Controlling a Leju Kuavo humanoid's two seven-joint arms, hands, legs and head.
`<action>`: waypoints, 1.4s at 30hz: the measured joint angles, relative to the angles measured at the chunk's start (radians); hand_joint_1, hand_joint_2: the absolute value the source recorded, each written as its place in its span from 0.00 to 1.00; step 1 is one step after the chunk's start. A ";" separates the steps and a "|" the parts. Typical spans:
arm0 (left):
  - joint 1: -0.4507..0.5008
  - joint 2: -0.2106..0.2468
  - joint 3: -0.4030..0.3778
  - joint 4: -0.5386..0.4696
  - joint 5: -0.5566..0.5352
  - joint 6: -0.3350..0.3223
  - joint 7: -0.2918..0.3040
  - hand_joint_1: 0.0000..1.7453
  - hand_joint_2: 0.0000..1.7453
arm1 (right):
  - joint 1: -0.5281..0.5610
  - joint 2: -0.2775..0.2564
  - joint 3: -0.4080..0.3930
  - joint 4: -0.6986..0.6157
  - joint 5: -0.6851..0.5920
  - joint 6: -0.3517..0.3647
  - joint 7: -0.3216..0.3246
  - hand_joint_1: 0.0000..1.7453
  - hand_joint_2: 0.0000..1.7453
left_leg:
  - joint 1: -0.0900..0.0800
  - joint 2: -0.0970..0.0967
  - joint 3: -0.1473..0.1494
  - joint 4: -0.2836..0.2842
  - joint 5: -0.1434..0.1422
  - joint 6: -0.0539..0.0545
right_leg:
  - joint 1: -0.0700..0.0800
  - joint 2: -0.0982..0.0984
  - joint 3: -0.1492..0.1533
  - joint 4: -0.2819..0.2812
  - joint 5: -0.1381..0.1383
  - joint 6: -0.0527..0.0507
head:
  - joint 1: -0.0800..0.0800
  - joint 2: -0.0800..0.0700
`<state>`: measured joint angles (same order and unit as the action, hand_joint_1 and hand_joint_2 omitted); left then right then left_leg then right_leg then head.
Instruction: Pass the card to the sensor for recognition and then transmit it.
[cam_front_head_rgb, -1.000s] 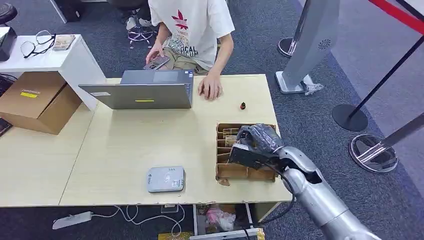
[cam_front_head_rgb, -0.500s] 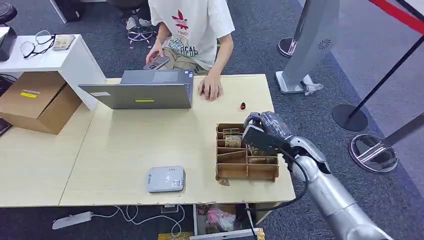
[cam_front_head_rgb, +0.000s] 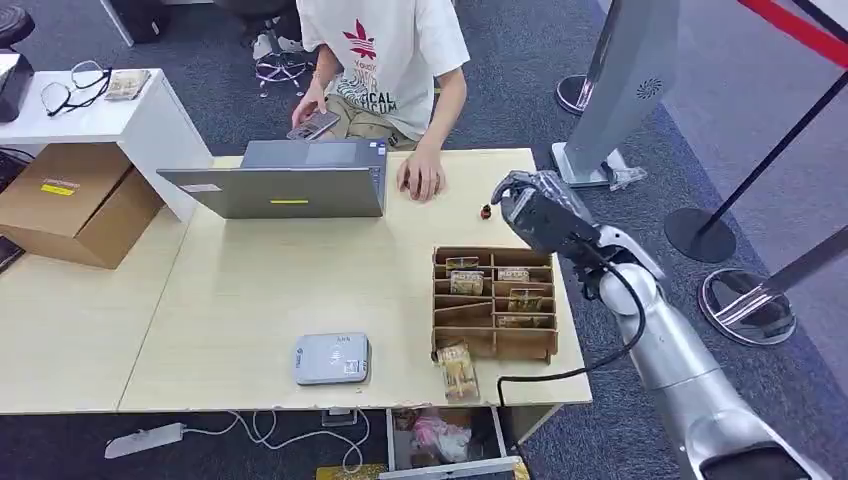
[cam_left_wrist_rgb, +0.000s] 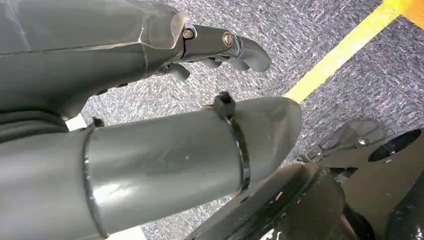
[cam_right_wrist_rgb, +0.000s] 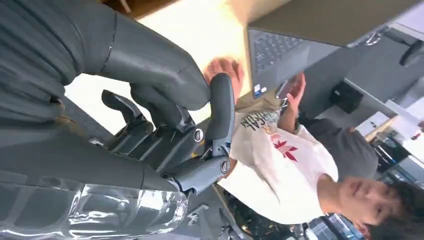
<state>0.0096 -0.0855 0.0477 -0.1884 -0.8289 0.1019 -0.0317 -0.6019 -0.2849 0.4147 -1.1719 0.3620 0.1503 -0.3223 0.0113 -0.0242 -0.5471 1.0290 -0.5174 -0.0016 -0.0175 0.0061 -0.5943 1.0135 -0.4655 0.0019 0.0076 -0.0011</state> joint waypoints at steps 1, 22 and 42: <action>0.000 0.000 0.000 0.000 0.000 0.000 0.000 0.00 0.00 | -0.008 0.004 -0.001 0.006 -0.004 0.003 -0.001 0.93 1.00 | 0.000 0.000 0.000 0.000 0.000 0.000 | 0.000 0.000 0.000 0.000 0.000 0.000 | 0.000 0.000; 0.000 -0.004 0.000 0.000 0.001 -0.003 0.002 0.00 0.00 | 0.006 0.056 0.015 0.046 0.079 -0.065 0.013 0.00 1.00 | 0.000 0.000 0.000 0.000 0.000 0.000 | 0.000 0.000 0.000 0.000 0.000 0.000 | 0.000 0.000; 0.003 -0.013 0.015 0.000 0.025 0.010 0.010 0.00 0.00 | 0.396 -0.011 -0.014 -0.381 0.690 -0.455 0.204 0.00 1.00 | 0.000 -0.001 0.000 0.000 -0.001 0.002 | 0.000 -0.001 0.000 -0.001 -0.001 0.001 | 0.000 0.000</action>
<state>0.0128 -0.0980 0.0622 -0.1885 -0.8041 0.1114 -0.0214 -0.2062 -0.2964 0.4006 -1.5525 1.0524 -0.3048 -0.1183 0.0112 -0.0251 -0.5476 1.0290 -0.5188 0.0000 -0.0174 0.0054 -0.5948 1.0127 -0.4667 0.0029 0.0076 -0.0011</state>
